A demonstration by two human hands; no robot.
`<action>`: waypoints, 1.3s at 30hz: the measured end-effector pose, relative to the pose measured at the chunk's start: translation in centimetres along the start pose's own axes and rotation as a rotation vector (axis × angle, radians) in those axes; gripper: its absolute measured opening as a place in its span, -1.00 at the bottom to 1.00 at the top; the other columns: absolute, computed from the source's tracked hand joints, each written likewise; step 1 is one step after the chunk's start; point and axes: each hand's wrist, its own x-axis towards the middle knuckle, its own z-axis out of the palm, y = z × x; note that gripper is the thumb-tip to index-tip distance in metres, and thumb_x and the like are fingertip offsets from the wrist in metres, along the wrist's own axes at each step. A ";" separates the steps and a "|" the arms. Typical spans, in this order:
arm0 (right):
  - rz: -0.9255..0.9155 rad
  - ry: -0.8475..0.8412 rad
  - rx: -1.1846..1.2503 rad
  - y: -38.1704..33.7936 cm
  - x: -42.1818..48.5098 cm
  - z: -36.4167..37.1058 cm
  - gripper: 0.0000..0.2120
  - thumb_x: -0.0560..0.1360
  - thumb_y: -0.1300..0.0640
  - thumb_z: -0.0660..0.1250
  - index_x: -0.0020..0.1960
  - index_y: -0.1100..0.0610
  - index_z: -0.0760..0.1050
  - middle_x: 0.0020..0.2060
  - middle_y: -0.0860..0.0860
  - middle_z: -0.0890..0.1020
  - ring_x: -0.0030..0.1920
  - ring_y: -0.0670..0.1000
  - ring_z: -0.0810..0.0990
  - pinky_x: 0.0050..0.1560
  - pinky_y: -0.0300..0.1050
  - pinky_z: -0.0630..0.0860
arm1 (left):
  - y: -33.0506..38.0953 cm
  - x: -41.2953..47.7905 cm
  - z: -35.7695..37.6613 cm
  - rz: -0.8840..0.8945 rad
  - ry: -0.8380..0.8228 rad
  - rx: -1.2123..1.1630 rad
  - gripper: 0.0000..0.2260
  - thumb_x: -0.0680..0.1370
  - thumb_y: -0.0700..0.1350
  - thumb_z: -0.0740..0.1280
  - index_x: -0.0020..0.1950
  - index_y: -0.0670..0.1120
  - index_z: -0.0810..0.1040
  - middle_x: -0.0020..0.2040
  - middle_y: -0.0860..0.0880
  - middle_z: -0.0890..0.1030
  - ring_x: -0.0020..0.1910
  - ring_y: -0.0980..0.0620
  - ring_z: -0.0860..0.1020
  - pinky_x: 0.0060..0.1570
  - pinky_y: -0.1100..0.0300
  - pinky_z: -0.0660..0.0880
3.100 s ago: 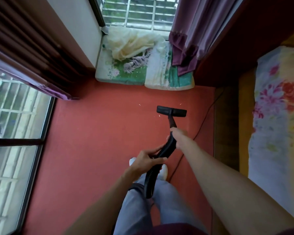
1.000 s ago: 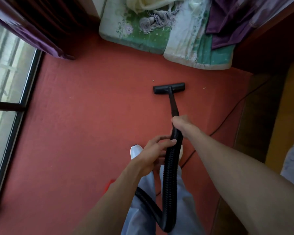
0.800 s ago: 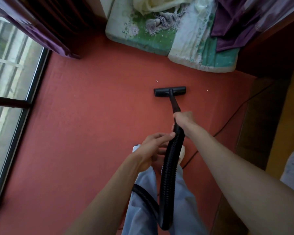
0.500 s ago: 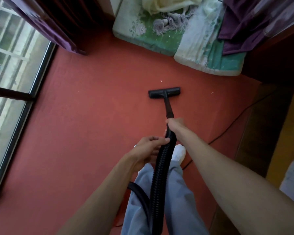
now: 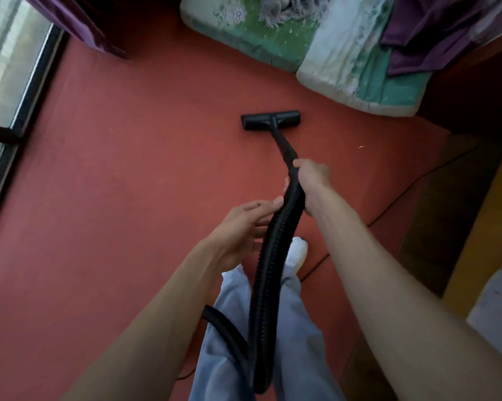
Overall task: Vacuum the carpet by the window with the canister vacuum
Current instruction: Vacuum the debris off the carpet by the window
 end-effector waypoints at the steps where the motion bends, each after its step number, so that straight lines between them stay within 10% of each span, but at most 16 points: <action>1: 0.031 0.007 0.031 0.7 -0.9 -0.7 -0.67 0.30 0.09 0.34 -0.04 0.29 0.59 -0.23 0.21 0.65 -0.32 0.14 0.59 -0.26 0.04 0.54 | -0.1 -0.4 0.2 -0.021 -0.055 0.016 -0.69 0.46 0.10 0.46 0.01 -0.12 0.58 -0.03 -0.21 0.63 -0.12 -0.14 0.62 -0.09 0.04 0.56; 7: 0.257 -0.021 0.265 5.0 -3.8 -4.2 -0.82 0.54 0.17 0.27 -0.12 0.30 0.50 -0.44 0.13 0.52 -0.54 0.05 0.45 -0.49 -0.17 0.42 | -1.0 -1.1 1.3 -0.184 -0.291 0.091 -0.74 0.52 0.01 0.44 0.05 -0.14 0.53 -0.20 -0.05 0.64 -0.28 0.03 0.60 -0.31 0.17 0.54; 12: 0.388 -0.042 0.568 7.3 -0.3 -4.0 -0.83 0.58 0.13 0.21 -0.02 0.26 0.39 -0.39 0.11 0.46 -0.62 0.01 0.44 -0.58 -0.28 0.39 | -0.1 0.4 2.9 -0.204 -0.178 0.106 -0.81 0.54 -0.05 0.42 -0.02 -0.17 0.54 -0.35 -0.05 0.55 -0.40 0.00 0.51 -0.37 0.15 0.47; 21: 0.163 0.145 0.656 3.3 3.4 -5.6 -0.84 0.54 0.20 0.31 0.07 0.25 0.52 -0.32 0.16 0.53 -0.52 0.06 0.48 -0.52 -0.20 0.46 | 0.9 2.5 4.7 -0.152 -0.089 0.083 -0.54 0.51 -0.07 0.46 0.34 -0.20 0.46 0.06 -0.26 0.64 -0.20 -0.18 0.64 -0.29 0.04 0.60; 31: 0.219 0.285 0.652 8.6 1.7 -11.5 -0.86 0.52 0.13 0.26 -0.11 0.20 0.53 -0.26 0.14 0.56 -0.31 0.09 0.52 -0.24 -0.02 0.50 | -0.8 2.1 8.7 -0.300 -0.221 0.192 -0.61 0.51 -0.16 0.46 0.31 -0.12 0.47 0.01 -0.30 0.65 -0.29 -0.15 0.62 -0.29 -0.01 0.62; 39: 0.170 0.244 0.590 6.1 8.0 -14.2 -0.88 0.57 0.16 0.25 -0.09 0.17 0.51 -0.33 0.10 0.52 -0.42 0.05 0.51 -0.38 -0.14 0.51 | -1.7 6.8 11.9 -0.206 -0.086 0.249 -0.69 0.55 -0.13 0.41 0.29 -0.15 0.55 0.17 -0.41 0.59 -0.10 -0.25 0.63 -0.04 -0.12 0.64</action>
